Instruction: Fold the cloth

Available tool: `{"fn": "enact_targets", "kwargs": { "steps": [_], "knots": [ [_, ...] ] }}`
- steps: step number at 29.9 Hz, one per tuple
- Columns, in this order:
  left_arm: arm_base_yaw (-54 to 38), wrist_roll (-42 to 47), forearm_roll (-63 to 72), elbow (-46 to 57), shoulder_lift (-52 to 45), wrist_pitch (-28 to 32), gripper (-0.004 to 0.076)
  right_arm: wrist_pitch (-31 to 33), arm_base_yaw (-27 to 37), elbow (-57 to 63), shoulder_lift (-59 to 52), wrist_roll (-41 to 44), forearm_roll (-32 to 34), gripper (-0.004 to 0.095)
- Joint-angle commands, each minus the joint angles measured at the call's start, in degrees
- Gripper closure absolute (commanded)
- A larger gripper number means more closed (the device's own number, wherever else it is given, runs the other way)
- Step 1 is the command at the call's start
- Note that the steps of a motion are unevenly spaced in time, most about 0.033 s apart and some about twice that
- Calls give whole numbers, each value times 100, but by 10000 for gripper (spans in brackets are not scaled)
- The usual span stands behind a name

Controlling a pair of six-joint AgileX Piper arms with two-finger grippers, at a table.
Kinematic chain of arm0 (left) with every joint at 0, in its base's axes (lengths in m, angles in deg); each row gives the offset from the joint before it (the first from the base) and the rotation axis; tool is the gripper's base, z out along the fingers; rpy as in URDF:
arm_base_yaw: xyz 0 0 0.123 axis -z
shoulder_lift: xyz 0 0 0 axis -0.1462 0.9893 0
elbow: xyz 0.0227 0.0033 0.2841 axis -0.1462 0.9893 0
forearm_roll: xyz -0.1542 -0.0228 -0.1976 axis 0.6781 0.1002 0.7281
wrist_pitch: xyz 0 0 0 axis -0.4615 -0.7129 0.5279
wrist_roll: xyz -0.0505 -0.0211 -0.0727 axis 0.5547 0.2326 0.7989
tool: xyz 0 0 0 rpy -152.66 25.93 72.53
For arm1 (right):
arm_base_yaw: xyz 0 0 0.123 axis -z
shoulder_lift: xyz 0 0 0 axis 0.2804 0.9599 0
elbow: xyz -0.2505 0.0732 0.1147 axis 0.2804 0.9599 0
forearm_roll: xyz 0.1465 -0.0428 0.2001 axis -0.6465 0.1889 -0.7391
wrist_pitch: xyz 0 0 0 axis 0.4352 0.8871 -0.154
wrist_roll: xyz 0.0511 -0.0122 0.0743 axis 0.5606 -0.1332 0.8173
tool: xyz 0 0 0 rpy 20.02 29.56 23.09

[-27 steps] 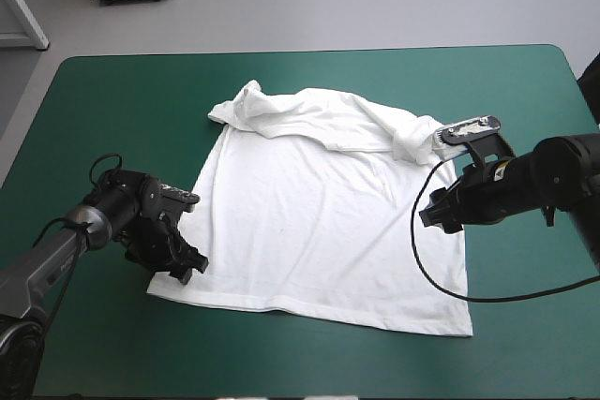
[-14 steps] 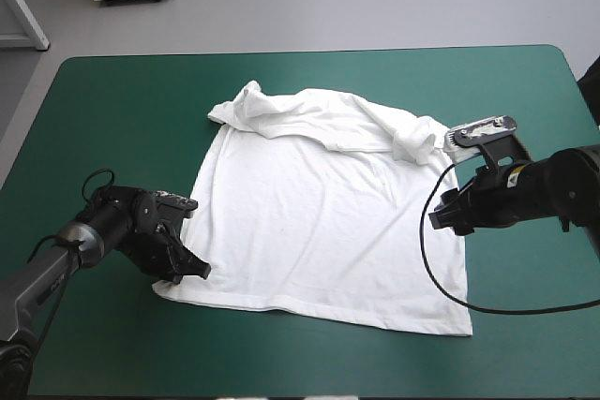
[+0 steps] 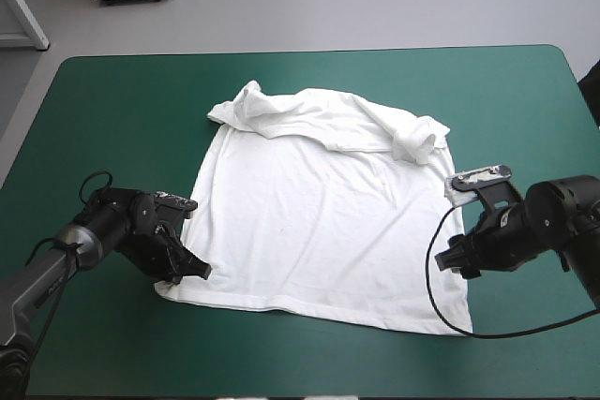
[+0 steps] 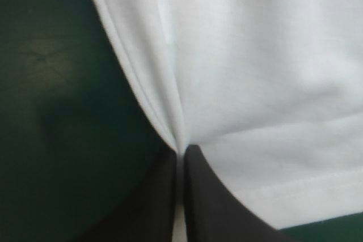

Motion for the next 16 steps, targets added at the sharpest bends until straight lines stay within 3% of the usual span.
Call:
{"fn": "enact_targets", "kwargs": {
  "steps": [1,6,16],
  "knots": [
    [8,-30,-74,173,5,-246,746,24,-10,262,-180,32,-97,300],
    [8,-30,-89,-33,-106,-353,746,34,-10,658,-180,46,-288,300],
    [8,-79,-89,-686,-183,-614,746,13,-10,1226,-155,-20,-33,300]
  ]
}}
